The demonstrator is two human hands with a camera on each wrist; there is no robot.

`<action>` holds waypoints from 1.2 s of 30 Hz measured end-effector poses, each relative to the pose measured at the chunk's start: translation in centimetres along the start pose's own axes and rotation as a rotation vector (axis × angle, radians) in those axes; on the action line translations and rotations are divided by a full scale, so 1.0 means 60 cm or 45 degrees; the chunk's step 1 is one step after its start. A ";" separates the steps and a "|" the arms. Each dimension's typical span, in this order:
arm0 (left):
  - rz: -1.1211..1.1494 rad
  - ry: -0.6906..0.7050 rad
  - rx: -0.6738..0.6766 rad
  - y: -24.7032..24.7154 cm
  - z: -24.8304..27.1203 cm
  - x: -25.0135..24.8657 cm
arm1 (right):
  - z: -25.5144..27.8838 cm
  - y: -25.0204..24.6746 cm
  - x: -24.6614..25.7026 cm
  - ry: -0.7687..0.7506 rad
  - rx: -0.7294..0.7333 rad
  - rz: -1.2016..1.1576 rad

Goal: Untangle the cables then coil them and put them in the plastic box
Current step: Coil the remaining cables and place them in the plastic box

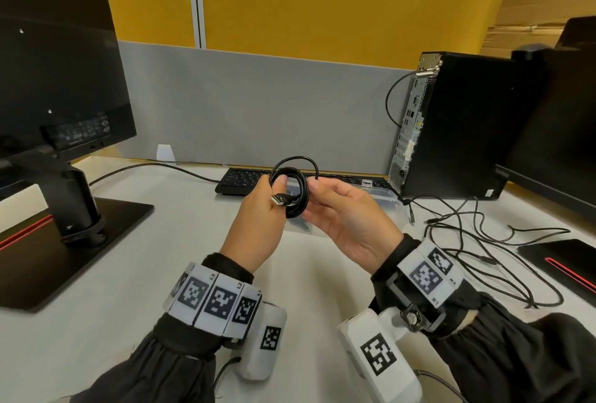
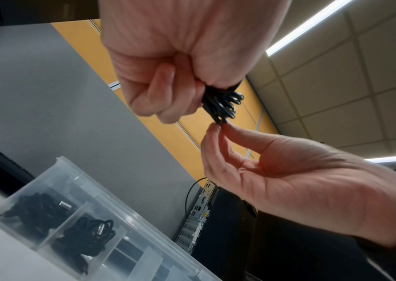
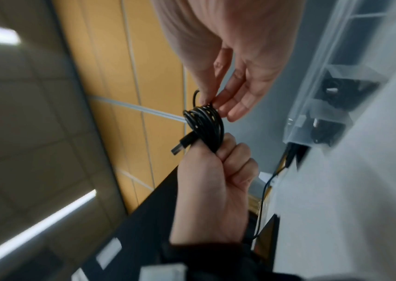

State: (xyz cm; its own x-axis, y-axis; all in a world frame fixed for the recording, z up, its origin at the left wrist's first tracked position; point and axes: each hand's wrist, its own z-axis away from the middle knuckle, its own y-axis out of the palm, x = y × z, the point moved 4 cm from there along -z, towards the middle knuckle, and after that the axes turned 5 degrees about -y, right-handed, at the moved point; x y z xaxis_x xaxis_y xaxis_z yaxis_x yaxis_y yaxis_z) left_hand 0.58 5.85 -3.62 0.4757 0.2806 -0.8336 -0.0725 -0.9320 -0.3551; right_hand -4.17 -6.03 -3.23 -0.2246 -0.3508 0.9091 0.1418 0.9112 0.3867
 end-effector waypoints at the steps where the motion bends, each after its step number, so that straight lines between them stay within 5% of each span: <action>1: -0.009 -0.011 0.002 0.001 -0.003 0.004 | 0.003 0.000 0.002 -0.039 -0.001 0.064; 9: -0.056 0.021 0.120 0.001 0.000 0.013 | 0.038 0.044 0.018 -0.468 0.391 0.948; 16: -0.047 -0.082 0.113 0.002 0.002 0.001 | 0.006 0.019 0.040 -0.666 0.262 1.397; 18: -0.031 -0.046 0.113 0.005 0.009 -0.009 | 0.009 0.017 0.052 -0.874 0.196 1.542; 23: -0.081 -0.106 0.055 -0.004 0.000 0.000 | 0.050 0.025 0.115 -1.320 0.096 1.270; 26: -0.136 -0.070 -0.043 -0.017 -0.005 -0.002 | 0.058 0.006 0.144 -1.290 0.045 1.170; 29: -0.105 -0.056 -0.122 -0.028 -0.007 -0.005 | 0.051 -0.019 0.144 -1.098 0.098 1.386; 33: -0.078 -0.008 -0.163 -0.030 -0.003 -0.012 | 0.041 -0.028 0.099 -0.668 0.527 1.774; 36: -0.056 0.002 -0.156 -0.025 -0.001 -0.013 | 0.041 -0.007 0.066 -0.718 0.652 1.974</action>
State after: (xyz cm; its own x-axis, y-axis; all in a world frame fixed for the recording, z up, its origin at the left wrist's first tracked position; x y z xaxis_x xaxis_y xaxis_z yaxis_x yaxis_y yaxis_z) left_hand 0.35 7.04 -2.39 0.4776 0.3217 -0.8176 0.0562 -0.9399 -0.3369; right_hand -7.51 -7.24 -0.20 -0.4854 0.8609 0.1526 0.2635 0.3105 -0.9133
